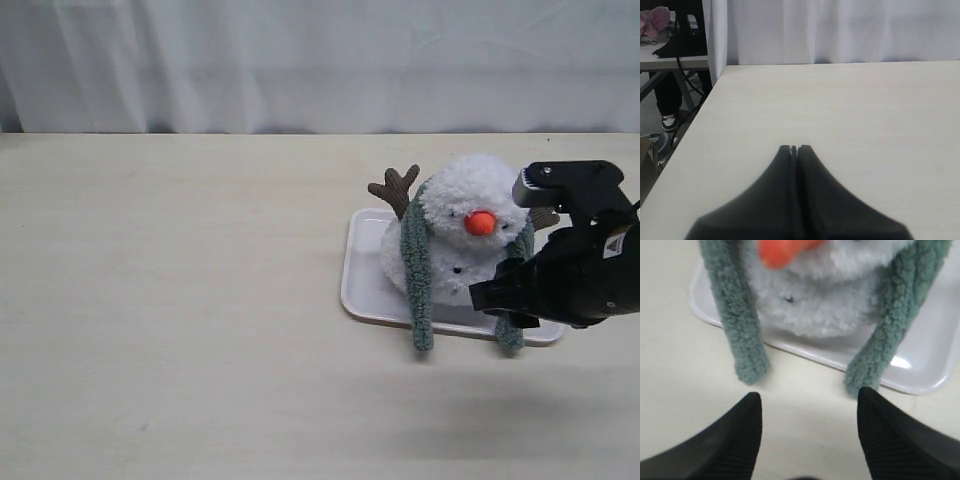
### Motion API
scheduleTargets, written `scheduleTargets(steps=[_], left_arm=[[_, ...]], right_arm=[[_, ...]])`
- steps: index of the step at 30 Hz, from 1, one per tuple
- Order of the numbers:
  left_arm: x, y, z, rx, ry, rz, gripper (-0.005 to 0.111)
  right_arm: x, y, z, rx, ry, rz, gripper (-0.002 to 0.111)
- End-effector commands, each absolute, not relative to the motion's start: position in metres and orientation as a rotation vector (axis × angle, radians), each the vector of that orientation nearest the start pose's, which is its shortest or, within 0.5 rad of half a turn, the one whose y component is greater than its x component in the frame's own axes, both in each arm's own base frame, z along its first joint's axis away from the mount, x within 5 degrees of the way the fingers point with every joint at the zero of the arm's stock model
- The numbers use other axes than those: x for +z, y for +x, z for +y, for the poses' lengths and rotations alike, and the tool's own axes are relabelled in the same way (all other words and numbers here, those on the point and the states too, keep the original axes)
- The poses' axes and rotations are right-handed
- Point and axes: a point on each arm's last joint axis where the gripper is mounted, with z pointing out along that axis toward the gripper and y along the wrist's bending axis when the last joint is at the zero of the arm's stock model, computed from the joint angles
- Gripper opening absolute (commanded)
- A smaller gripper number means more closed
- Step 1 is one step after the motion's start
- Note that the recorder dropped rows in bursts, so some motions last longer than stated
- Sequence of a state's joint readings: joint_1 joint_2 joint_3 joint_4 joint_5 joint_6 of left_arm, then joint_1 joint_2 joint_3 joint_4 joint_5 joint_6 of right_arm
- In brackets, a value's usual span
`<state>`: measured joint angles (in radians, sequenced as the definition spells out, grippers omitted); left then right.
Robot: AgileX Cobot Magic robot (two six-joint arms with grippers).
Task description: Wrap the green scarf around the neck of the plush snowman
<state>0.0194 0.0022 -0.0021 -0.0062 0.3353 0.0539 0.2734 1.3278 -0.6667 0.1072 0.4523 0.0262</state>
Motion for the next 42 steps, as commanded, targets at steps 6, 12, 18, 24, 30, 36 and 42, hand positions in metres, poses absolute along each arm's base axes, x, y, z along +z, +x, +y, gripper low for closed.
scheduleTargets(steps=[6,12,18,24,30,36,42], left_arm=[[0.184,0.054,0.0,0.033,0.028,1.807,0.0],[0.184,0.054,0.0,0.033,0.028,1.807,0.0],[0.184,0.054,0.0,0.033,0.028,1.807,0.0],[0.184,0.054,0.0,0.033,0.028,1.807,0.0],[0.184,0.054,0.0,0.033,0.028,1.807,0.0],[0.184,0.054,0.0,0.033,0.028,1.807,0.0],[0.184,0.054,0.0,0.033,0.028,1.807,0.0]], right_arm=[[0.233,0.206,0.126,0.36,-0.52,2.406,0.054],[0.206,0.223,0.143,0.368,-0.476,2.414,0.054],[0.176,0.235,0.148,0.329,-0.482,2.474,0.054],[0.174,0.238,0.148,0.315,-0.497,2.456,0.054],[0.17,0.243,0.128,0.266,-0.428,2.537,0.054],[0.168,0.237,0.134,0.232,-0.54,2.545,0.037],[0.167,0.237,0.133,0.179,-0.634,2.525,0.035]])
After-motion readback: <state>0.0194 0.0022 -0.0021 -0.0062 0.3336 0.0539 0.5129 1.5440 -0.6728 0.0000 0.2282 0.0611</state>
